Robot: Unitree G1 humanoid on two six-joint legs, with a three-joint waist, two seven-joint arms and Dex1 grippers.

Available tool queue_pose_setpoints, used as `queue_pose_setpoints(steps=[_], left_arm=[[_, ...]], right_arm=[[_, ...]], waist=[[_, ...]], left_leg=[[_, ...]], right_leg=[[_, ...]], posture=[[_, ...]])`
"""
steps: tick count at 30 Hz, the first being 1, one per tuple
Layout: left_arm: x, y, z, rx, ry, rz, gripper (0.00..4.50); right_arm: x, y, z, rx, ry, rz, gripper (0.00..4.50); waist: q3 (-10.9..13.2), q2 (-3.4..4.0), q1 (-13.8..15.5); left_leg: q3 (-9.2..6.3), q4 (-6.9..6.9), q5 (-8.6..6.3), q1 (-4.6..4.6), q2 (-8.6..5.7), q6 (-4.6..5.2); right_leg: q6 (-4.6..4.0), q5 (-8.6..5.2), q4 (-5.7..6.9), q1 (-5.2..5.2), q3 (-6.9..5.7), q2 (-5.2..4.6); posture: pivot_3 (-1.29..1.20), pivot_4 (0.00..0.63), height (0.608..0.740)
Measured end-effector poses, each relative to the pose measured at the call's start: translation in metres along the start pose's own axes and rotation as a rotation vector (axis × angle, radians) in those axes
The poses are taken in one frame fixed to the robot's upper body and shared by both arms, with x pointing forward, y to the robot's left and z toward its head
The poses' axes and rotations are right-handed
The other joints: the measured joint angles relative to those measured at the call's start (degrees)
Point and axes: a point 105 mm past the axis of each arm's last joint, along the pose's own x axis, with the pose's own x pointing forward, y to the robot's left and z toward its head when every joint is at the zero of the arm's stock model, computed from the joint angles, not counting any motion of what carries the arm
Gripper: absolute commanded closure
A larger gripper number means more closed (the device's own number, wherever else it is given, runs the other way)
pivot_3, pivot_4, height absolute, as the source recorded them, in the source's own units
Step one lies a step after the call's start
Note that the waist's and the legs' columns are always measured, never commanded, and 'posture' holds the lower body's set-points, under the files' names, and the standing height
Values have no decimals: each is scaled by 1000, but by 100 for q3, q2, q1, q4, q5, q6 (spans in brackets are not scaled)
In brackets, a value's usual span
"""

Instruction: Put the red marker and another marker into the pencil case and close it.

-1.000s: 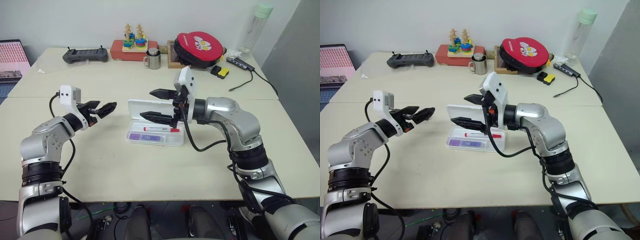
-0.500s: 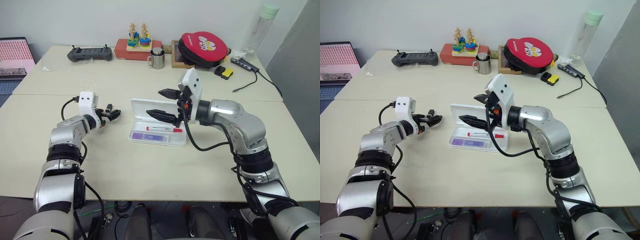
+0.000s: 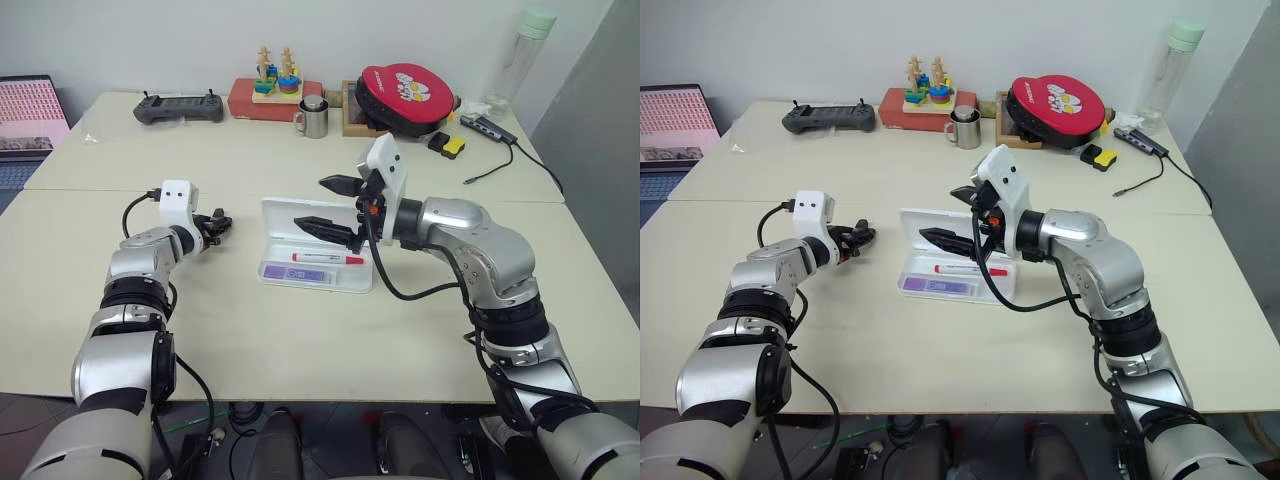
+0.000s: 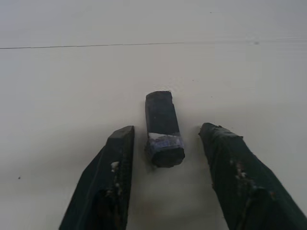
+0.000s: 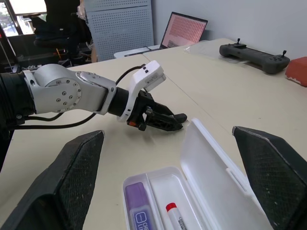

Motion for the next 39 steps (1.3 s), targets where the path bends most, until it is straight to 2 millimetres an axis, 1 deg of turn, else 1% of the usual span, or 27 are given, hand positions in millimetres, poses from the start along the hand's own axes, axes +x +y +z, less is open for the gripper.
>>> queue_pose_setpoints(steps=[6, 10, 14, 15, 17, 18, 19, 20, 21, 22, 23, 24, 25, 26, 27, 28, 31, 33, 35, 37, 39], left_arm=[[0, 6, -1, -16, -14, 39, 3974], [0, 6, 0, -24, -22, 44, 4016], [-2, 12, 12, -37, -101, 82, 4016], [-2, 4, 24, -69, -175, 34, 4016], [-10, -22, 65, -81, -362, -127, 4016], [-19, -44, 86, -60, -447, -255, 4016], [-36, -74, 109, -17, -539, -423, 4016], [-50, -96, 123, 19, -594, -543, 4016], [-69, -121, 134, 70, -634, -687, 4016], [-85, -141, 139, 115, -655, -807, 4016], [-95, -157, 134, 175, -633, -902, 4016], [-104, -175, 114, 262, -548, -1022, 4016], [-105, -180, 106, 278, -517, -1055, 4016], [-105, -188, 91, 290, -459, -1111, 4016], [-104, -196, 72, 341, -375, -1164, 4016], [-100, -202, 47, 421, -262, -1205, 4016], [-92, -202, 19, 557, -140, -1221, 4016], [-84, -200, 11, 616, -106, -1210, 4016], [-75, -197, 4, 675, -72, -1191, 4016], [-65, -197, -8, 746, -35, -1186, 4016], [-59, -196, -17, 760, -8, -1189, 4016]], right_arm=[[0, -1, 1, -3, -2, -3, 0], [-2, -4, 1, -2, -3, -11, 0], [-14, -13, 0, 22, -18, -47, 0], [-22, -15, 0, 17, -22, -59, 0], [-33, -15, 3, 6, -34, -69, 0], [-42, -15, 4, -9, -42, -83, 0], [-54, -18, 4, -24, -38, -113, 0], [-64, -22, 4, -29, -34, -143, 0], [-78, -23, 2, -30, -25, -171, 0], [-89, -24, -2, -28, -8, -198, 0], [-98, -22, -6, -22, 3, -208, 0], [-105, -14, -10, -20, 23, -199, 0], [-107, -12, -12, -17, 31, -194, 0], [-108, -8, -14, -8, 36, -186, 0], [-111, -4, -16, -10, 49, -182, 0], [-114, 1, -21, -12, 72, -187, 0], [-116, 5, -30, 7, 104, -208, 0], [-115, 8, -36, 16, 121, -214, 0], [-113, 10, -36, 12, 126, -219, 0], [-113, 12, -37, 8, 130, -234, 0], [-114, 12, -40, 15, 138, -250, 0]], waist=[[0, 0, 0], [0, 0, 0], [0, 0, 5], [2, -3, 33], [3, -4, 62], [3, -4, 76], [2, -4, 87], [2, -4, 90], [2, -4, 90], [0, 0, 71], [-4, 8, 33], [-11, 21, 12], [-14, 33, -36], [-13, 35, -92], [-12, 35, -137], [-12, 35, -168], [-11, 34, -192], [-11, 34, -170], [-11, 33, -134], [-12, 33, -117], [-12, 33, -94]], left_leg=[[0, 0, 0, 0, 0, 0], [0, 0, 0, 0, 0, 0], [0, 0, 0, -3, 0, 0], [-6, 0, 1, -20, -1, -1], [-22, 10, 6, -53, -2, -10], [-28, 9, 6, -63, -10, -11], [-31, 11, 8, -70, -20, -14], [-29, 11, 8, -70, -27, -14], [-23, 10, 8, -70, -28, -14], [-21, 10, 8, -65, -27, -13], [-20, 7, 8, -61, -26, -12], [-20, 6, 7, -56, -25, -12], [-19, 4, 7, -43, -24, -10], [-18, 4, 6, -32, -21, -8], [-21, 1, 7, -28, -15, -7], [-21, 1, 8, -20, -12, -5], [-20, 8, 18, -16, -14, 9], [-19, 15, 24, -18, -19, 17], [-14, 22, 27, -20, -24, 19], [-11, 23, 27, -22, -26, 20], [-11, 23, 28, -37, -25, 21]], right_leg=[[0, 0, 0, 0, 0, 0], [0, 0, 0, 0, 0, 0], [-1, 0, -2, 0, 0, -1], [-1, 0, -3, -6, -10, -2], [-2, 2, -7, -19, -30, -5], [-2, 3, -11, -19, -35, -11], [-3, 3, -11, -12, -28, -17], [-3, 3, -13, -7, -25, -22], [-3, 2, -16, -4, -24, -24], [-6, 0, -14, -1, -23, -24], [-9, -2, -13, -1, -23, -22], [-13, -5, -8, -1, -22, -20], [-14, -7, -5, 2, -13, -16], [-13, -8, 1, 4, -5, -10], [-11, -8, 1, 3, -5, -1], [9, -23, 2, 4, -1, 4], [27, -15, 0, 5, 11, 4], [12, -23, -4, 9, 13, 0], [14, -21, -8, 11, 19, -5], [14, -20, -11, 13, 22, -6], [16, -20, -11, 5, 19, -6]], posture=[[0, 150, 740], [0, 150, 740], [0, 150, 740], [0, 150, 740], [0, 150, 740], [0, 150, 740], [0, 150, 740], [0, 150, 740], [0, 150, 740], [0, 150, 740], [0, 150, 740], [0, 150, 740], [0, 150, 740], [0, 150, 740], [0, 150, 740], [0, 150, 740], [0, 150, 740], [0, 150, 740], [0, 150, 740], [0, 150, 740], [0, 150, 740]])
